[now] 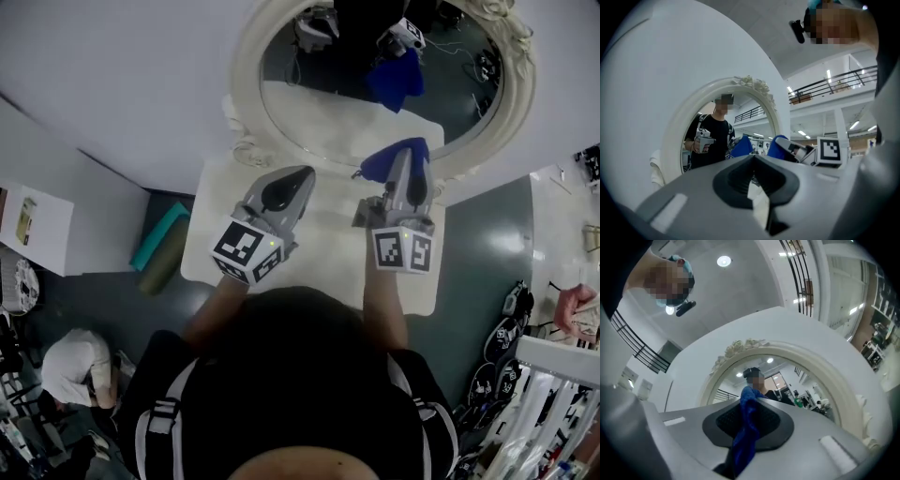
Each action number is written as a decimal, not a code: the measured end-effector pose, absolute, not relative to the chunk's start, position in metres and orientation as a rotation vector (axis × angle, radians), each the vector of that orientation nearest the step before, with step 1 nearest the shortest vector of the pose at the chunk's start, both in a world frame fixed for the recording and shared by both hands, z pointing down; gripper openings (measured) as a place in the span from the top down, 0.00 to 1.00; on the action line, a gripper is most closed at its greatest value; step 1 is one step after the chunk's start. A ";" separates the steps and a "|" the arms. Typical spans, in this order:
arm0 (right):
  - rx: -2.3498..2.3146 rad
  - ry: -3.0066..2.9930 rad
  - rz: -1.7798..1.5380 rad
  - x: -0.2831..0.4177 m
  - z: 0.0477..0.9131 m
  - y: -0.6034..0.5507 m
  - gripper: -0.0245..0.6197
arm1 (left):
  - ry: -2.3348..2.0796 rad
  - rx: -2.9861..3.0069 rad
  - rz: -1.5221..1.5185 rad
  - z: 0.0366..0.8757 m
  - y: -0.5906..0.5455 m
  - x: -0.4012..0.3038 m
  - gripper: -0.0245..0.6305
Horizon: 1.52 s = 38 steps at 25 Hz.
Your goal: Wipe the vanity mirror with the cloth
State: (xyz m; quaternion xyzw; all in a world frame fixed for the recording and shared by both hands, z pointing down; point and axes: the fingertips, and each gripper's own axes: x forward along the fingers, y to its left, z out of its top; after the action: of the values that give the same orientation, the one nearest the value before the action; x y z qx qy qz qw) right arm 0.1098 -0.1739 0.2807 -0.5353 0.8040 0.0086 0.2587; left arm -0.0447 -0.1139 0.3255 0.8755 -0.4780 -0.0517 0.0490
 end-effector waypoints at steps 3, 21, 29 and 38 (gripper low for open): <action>-1.556 2.108 0.020 0.160 0.298 -0.168 0.90 | -1.434 2.698 -0.127 0.332 -0.111 -0.018 0.95; -1.549 2.157 -0.109 0.210 0.369 -0.220 0.90 | -1.564 2.627 -0.048 0.363 -0.144 0.031 0.95; -1.603 2.108 -0.125 0.211 0.371 -0.254 0.90 | -1.581 2.585 -0.053 0.367 -0.155 0.017 0.95; -1.662 2.063 -0.134 0.219 0.377 -0.282 0.90 | -1.506 2.622 -0.093 0.356 -0.186 0.022 0.95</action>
State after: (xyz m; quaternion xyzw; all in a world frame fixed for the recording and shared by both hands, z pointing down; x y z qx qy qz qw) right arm 0.2187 -0.2819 0.3775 -0.6080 0.7546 -0.0489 0.2420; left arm 0.0222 -0.1860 0.3560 0.8653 -0.4969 -0.0308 0.0583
